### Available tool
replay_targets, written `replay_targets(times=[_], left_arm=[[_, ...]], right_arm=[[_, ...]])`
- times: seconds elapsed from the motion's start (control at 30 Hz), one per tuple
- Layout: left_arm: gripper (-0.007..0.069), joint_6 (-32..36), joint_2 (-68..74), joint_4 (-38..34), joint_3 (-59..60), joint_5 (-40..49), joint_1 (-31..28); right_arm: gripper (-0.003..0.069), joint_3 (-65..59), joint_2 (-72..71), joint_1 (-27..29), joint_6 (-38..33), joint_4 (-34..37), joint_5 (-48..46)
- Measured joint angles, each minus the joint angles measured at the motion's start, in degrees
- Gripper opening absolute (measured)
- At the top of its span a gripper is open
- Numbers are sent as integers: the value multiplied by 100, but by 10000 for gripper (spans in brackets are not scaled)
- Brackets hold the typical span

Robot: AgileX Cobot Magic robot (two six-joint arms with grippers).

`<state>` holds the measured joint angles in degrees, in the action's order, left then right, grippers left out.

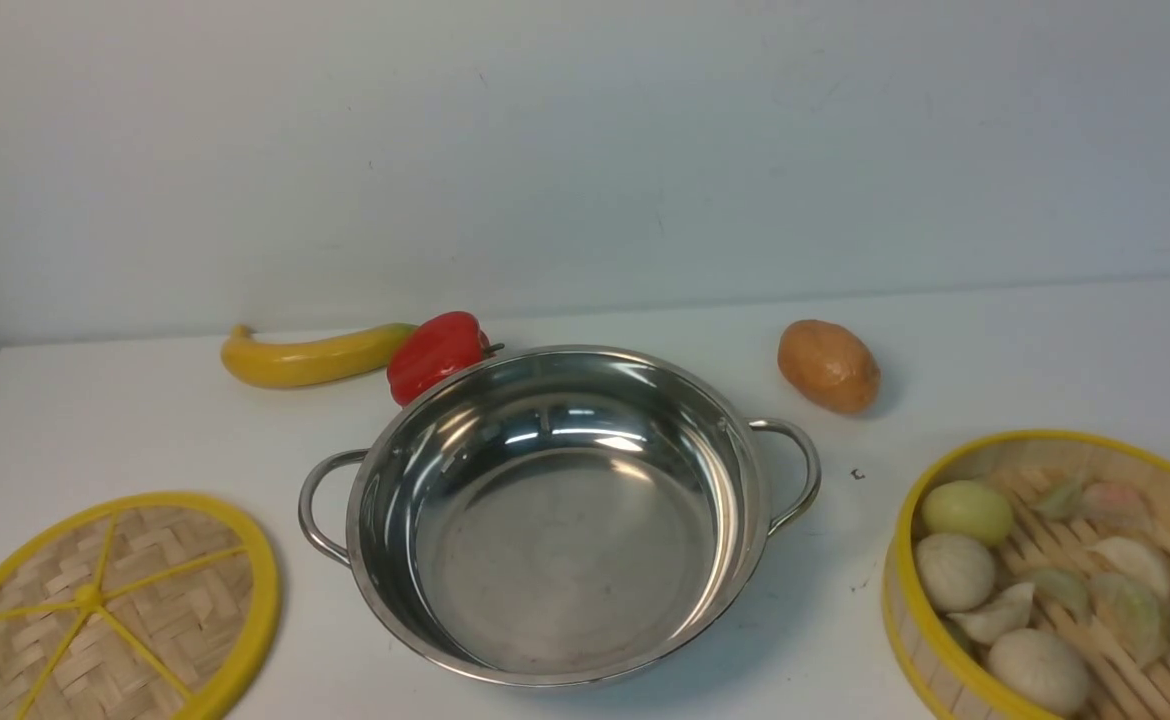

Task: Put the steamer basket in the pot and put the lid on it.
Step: Use the right arm to lift the steamer closest to it

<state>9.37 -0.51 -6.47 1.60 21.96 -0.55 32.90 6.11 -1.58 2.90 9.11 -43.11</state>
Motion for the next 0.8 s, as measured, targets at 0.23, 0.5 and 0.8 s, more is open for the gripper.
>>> replay_targets(times=[0.23, 0.5, 0.8], left_arm=[[238, 0, 0, 0, 0, 0, 0], [238, 0, 0, 0, 0, 0, 0], [238, 0, 0, 0, 0, 0, 0]], right_arm=[[240, 0, 0, 0, 0, -14, 63], [240, 0, 0, 0, 0, -14, 63], [240, 7, 193, 0, -647, 122, -329]])
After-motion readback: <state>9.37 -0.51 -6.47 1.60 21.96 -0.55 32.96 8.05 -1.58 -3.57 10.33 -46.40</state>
